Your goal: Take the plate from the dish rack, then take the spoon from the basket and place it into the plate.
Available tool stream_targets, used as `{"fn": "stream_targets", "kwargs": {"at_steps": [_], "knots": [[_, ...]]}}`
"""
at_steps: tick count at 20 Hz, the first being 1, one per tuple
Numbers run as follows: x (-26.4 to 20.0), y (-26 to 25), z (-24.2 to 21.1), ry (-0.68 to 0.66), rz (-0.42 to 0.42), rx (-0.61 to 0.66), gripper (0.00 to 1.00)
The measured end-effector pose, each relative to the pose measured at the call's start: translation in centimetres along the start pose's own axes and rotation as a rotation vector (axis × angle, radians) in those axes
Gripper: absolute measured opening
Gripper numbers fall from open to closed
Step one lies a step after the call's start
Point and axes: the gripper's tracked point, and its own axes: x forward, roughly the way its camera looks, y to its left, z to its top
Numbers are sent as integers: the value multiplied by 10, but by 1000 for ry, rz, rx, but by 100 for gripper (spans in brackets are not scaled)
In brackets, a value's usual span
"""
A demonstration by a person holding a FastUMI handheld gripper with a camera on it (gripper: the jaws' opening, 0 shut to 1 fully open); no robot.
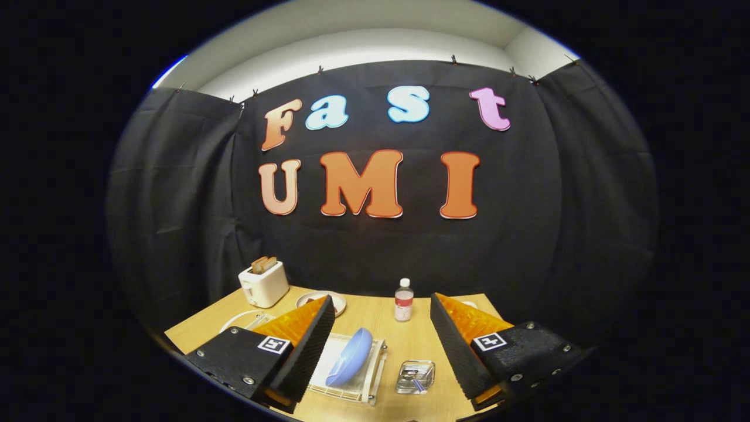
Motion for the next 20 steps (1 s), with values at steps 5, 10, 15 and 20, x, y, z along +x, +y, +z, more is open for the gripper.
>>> {"fn": "stream_targets", "kwargs": {"at_steps": [5,10,15,20], "knots": [[28,14,-25,128,35,3,97],[57,23,-70,320,44,4,98],[75,34,-104,487,47,54,97],[99,21,-148,645,-13,-2,94]]}}
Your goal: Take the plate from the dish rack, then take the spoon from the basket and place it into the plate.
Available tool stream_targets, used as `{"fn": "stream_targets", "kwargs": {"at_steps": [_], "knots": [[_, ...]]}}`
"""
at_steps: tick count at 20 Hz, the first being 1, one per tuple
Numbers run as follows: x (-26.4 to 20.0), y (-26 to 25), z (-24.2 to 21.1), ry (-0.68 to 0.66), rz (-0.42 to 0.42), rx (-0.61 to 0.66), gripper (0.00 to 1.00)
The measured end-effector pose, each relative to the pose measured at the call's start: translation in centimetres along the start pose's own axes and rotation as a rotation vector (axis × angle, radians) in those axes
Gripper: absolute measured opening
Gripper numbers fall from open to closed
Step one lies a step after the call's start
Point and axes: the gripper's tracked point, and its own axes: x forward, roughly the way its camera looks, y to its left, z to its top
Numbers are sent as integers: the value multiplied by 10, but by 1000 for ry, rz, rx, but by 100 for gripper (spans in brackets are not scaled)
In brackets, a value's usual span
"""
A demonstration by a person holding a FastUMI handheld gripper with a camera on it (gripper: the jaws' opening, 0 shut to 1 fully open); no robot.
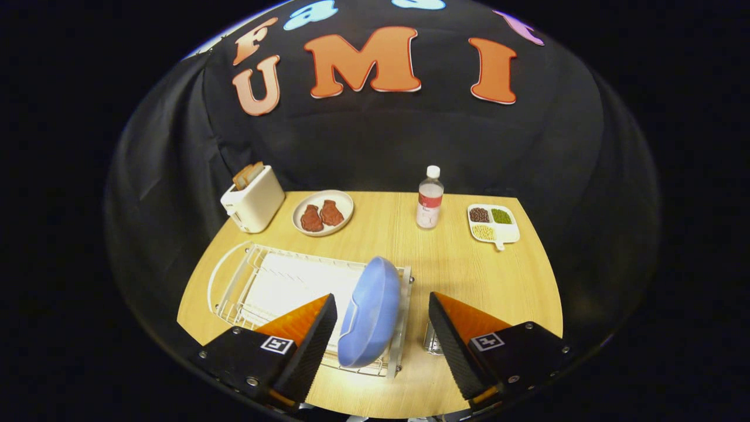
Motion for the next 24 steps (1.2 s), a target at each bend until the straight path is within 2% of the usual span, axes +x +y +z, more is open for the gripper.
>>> {"fn": "stream_targets", "kwargs": {"at_steps": [1,3,5,13,16,17,19,24], "knots": [[9,-1,-3,28,-12,-11,87],[21,3,-14,97,-10,-24,79],[37,-2,-23,140,-48,-45,75],[70,14,-46,232,-73,-79,74],[76,16,-50,241,-99,-101,56],[76,17,-51,251,-105,-105,43],[69,12,-49,269,-139,-90,40],[56,-2,-21,200,-250,-32,31]]}}
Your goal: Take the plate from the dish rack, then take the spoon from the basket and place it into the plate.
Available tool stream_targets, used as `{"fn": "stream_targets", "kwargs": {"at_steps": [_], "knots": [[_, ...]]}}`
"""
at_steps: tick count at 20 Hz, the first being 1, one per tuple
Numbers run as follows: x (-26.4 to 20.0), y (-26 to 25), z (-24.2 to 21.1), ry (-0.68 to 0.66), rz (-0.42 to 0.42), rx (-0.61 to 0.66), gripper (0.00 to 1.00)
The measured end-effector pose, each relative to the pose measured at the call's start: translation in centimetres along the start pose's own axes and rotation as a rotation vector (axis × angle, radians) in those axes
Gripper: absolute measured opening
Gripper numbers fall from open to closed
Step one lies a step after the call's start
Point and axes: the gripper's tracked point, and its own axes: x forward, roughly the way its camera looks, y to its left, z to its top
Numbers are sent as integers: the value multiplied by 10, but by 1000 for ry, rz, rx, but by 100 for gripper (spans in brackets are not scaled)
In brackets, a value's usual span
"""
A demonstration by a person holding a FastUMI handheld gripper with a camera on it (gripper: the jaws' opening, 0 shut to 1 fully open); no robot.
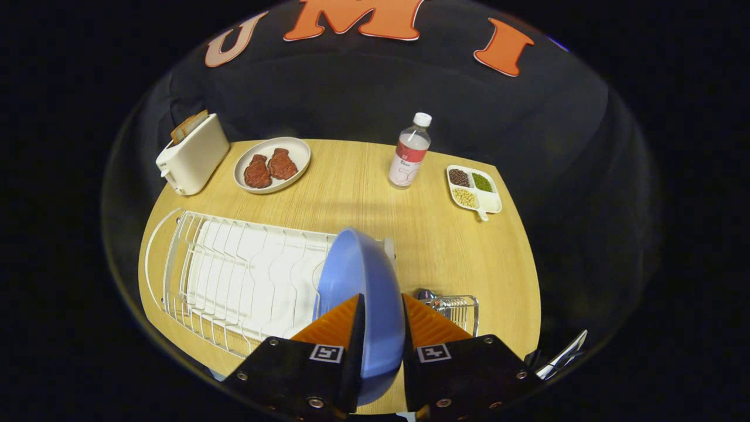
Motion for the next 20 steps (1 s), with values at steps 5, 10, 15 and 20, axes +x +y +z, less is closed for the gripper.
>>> {"fn": "stream_targets", "kwargs": {"at_steps": [5,10,15,20], "knots": [[-31,-17,16,-78,-98,-58,28],[-70,-34,-2,-116,-90,-7,28],[-100,-48,-53,-107,-40,61,26],[-107,-59,-99,-68,24,139,26]]}}
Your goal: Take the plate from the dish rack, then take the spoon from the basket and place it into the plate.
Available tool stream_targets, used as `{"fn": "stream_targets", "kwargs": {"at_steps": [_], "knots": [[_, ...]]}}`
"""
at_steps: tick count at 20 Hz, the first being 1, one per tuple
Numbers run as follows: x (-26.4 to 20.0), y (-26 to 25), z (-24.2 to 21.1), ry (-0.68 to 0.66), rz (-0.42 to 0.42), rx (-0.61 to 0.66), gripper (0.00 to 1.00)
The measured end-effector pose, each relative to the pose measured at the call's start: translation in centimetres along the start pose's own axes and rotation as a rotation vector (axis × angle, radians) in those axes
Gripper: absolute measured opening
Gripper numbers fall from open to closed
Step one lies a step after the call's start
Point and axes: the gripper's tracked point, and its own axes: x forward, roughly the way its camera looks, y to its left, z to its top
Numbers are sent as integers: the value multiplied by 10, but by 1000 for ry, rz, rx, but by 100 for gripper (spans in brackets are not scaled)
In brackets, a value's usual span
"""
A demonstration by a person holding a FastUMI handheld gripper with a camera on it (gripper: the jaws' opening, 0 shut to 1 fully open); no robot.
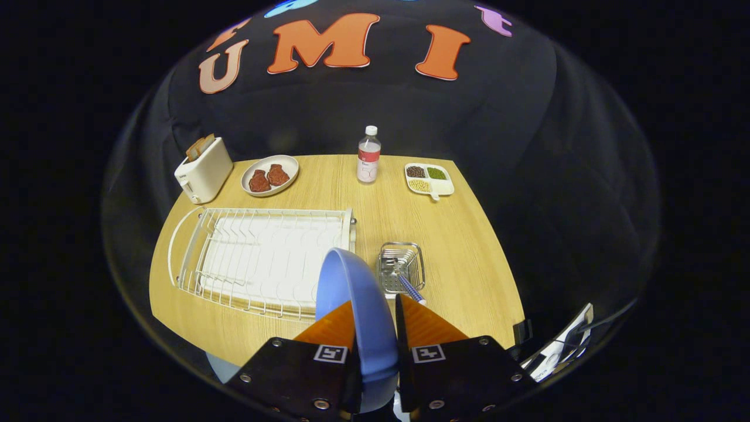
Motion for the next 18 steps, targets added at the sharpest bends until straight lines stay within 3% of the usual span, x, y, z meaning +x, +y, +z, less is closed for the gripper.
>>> {"fn": "stream_targets", "kwargs": {"at_steps": [5,18], "knots": [[13,-2,-50,38,99,91,26],[52,54,-148,160,449,274,26]]}}
